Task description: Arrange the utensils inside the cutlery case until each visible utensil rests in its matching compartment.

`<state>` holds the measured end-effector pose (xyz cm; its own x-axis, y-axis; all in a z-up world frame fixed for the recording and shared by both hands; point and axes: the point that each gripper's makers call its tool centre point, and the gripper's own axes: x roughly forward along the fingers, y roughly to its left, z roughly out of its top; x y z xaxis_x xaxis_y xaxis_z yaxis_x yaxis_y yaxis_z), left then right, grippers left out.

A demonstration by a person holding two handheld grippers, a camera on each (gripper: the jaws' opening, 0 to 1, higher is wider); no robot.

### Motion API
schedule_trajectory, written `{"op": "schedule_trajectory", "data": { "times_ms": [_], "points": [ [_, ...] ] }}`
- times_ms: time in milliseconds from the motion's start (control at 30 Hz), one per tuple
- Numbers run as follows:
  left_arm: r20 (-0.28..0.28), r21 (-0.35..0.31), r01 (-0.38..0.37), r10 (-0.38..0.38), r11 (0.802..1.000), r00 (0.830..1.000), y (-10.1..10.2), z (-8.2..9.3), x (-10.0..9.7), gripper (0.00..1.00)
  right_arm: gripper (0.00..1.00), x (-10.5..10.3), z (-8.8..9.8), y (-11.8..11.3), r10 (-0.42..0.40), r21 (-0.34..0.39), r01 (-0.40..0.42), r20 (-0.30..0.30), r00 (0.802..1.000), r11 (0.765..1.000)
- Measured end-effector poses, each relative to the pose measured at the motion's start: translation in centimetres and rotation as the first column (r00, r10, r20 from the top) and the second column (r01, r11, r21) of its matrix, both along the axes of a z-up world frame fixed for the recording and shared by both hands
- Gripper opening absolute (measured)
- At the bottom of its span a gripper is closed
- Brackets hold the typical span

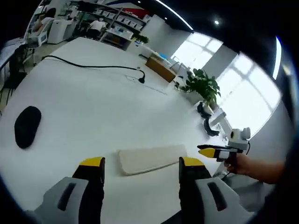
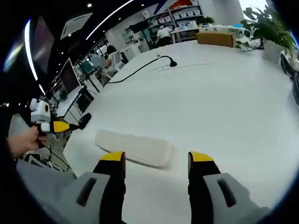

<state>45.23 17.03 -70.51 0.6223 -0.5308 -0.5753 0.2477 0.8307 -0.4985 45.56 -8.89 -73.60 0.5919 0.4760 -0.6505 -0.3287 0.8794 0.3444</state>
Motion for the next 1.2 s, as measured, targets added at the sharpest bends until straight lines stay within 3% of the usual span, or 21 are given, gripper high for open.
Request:
{"op": "schedule_trajectory", "data": {
  "times_ms": [67,233,300,367,433,467,533,567,600,700,733,767,800,833,867,967,1000,1133,1200],
  "points": [
    [0.044,0.002,0.016,-0.016,1.000,0.999,0.2,1.5,-0.4,0.72,0.51,-0.4,1.4,-0.3,0.018,-0.011,-0.018,0.035,0.999,1.000],
    [0.217,0.011,0.034,-0.036,0.999,0.975,0.5,6.3,-1.2,0.88,0.58,-1.0,7.5,0.1,0.059,0.019,-0.065,0.225,0.973,0.998],
    [0.305,0.057,0.070,-0.084,0.996,0.949,0.1,9.1,-2.4,0.90,0.63,-2.2,10.6,0.4,0.084,0.018,-0.094,0.305,0.949,0.995],
    [0.354,0.103,0.095,-0.125,0.990,0.927,-0.2,10.7,-3.5,0.92,0.65,-3.2,13.1,0.6,0.105,0.011,-0.117,0.379,0.920,0.993],
    [0.419,0.136,0.107,-0.155,0.985,0.895,-0.5,12.3,-4.2,0.97,0.66,-3.9,14.9,0.5,0.105,0.007,-0.119,0.430,0.897,0.993],
    [0.424,0.163,0.104,-0.165,0.981,0.891,-0.5,12.9,-4.7,0.99,0.67,-4.5,16.3,0.6,0.107,0.022,-0.134,0.477,0.872,0.991],
    [0.432,0.182,0.097,-0.169,0.978,0.886,-0.5,13.7,-5.6,1.00,0.72,-5.6,18.0,0.9,0.111,0.050,-0.160,0.521,0.846,0.986],
    [0.432,0.185,0.095,-0.168,0.978,0.886,-0.4,14.0,-6.0,1.00,0.75,-5.9,18.2,0.8,0.109,0.047,-0.157,0.525,0.844,0.987],
    [0.452,0.192,0.090,-0.170,0.977,0.876,-0.2,14.6,-6.3,1.00,0.78,-6.5,18.7,0.8,0.116,0.042,-0.162,0.528,0.841,0.986],
    [0.522,0.178,0.085,-0.167,0.980,0.837,-0.1,16.7,-7.0,1.00,0.80,-7.5,19.9,0.6,0.137,0.007,-0.171,0.565,0.814,0.985],
    [0.592,0.160,0.093,-0.171,0.983,0.787,-0.3,18.1,-7.2,0.99,0.80,-7.8,20.2,0.6,0.140,0.004,-0.173,0.567,0.812,0.985],
    [0.673,0.114,0.093,-0.145,0.989,0.725,-0.4,20.1,-7.8,0.96,0.80,-8.2,20.8,0.7,0.145,-0.001,-0.177,0.577,0.804,0.984],
    [0.681,0.118,0.090,-0.147,0.989,0.718,-0.2,20.5,-8.2,0.87,0.80,-8.5,21.2,0.7,0.150,-0.010,-0.178,0.587,0.796,0.984],
    [0.640,0.141,0.069,-0.144,0.988,0.755,0.4,19.8,-8.5,0.83,0.80,-8.8,21.9,0.7,0.172,-0.044,-0.184,0.613,0.771,0.982],
    [0.610,0.174,0.050,-0.147,0.984,0.779,1.1,19.2,-8.8,0.84,0.81,-9.1,22.3,0.7,0.176,-0.052,-0.184,0.625,0.760,0.982],
    [0.615,0.175,0.028,-0.131,0.984,0.778,1.8,19.4,-9.8,1.00,0.85,-10.2,23.2,0.6,0.169,-0.054,-0.176,0.644,0.746,0.983],
    [0.573,0.162,0.039,-0.126,0.986,0.810,2.0,19.0,-10.7,0.98,0.86,-10.4,23.4,0.5,0.168,-0.059,-0.171,0.649,0.742,0.984],
    [0.546,0.193,0.036,-0.138,0.981,0.826,3.2,18.7,-13.1,1.00,0.95,-11.6,23.8,0.1,0.179,-0.087,-0.162,0.662,0.728,0.983],
    [0.528,0.151,0.051,-0.124,0.987,0.840,3.0,18.5,-13.8,1.00,0.97,-12.1,23.9,0.1,0.185,-0.091,-0.167,0.663,0.726,0.982]
  ]
}}
